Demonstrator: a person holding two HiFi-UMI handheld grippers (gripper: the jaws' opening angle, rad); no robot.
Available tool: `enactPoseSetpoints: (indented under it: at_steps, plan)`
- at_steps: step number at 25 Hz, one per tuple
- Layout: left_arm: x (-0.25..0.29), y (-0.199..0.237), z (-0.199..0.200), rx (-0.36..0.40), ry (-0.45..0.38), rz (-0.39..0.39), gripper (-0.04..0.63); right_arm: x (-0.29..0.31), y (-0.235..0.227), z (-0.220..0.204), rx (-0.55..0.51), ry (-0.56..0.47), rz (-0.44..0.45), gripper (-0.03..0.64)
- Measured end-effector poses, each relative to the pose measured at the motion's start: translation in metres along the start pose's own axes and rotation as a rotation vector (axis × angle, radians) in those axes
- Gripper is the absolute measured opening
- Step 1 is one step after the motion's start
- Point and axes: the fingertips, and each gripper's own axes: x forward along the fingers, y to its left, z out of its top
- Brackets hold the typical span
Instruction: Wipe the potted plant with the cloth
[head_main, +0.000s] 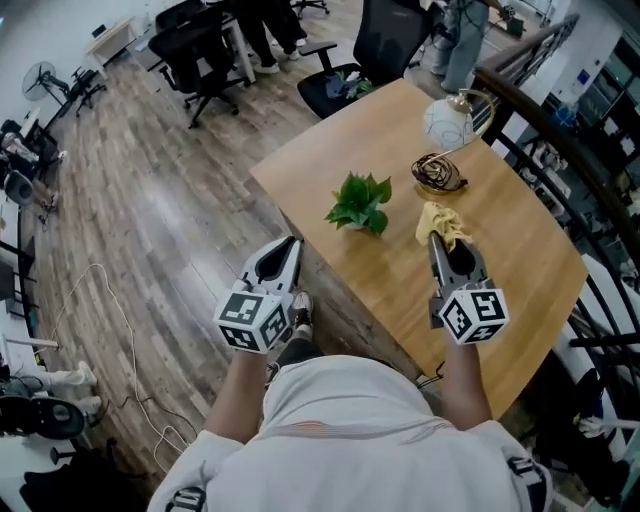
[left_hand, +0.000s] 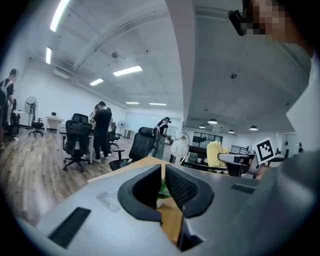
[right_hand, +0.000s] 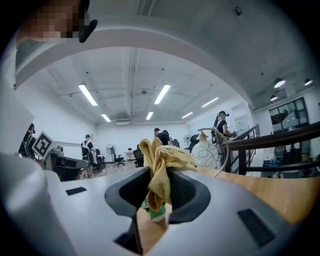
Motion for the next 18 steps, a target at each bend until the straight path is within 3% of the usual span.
enactPoseSetpoints:
  at_steps: [3, 7, 12, 14, 18]
  plan:
    - [0.042, 0.021, 0.008, -0.011, 0.023, -0.102, 0.034, 0.021, -0.003, 0.004, -0.018, 0.021, -0.076, 0.150]
    - [0.090, 0.057, 0.031, -0.015, 0.035, -0.230, 0.034, 0.063, 0.018, 0.024, -0.105, 0.027, -0.102, 0.150]
    - [0.136, 0.099, 0.033, -0.067, 0.088, -0.367, 0.032, 0.119, 0.031, 0.021, -0.071, 0.059, -0.172, 0.152]
    - [0.153, 0.111, 0.017, -0.106, 0.156, -0.395, 0.032, 0.131, 0.032, 0.014, -0.054, 0.083, -0.208, 0.152]
    - [0.175, 0.117, -0.038, -0.199, 0.371, -0.450, 0.034, 0.141, 0.026, -0.004, -0.009, 0.130, -0.264, 0.152]
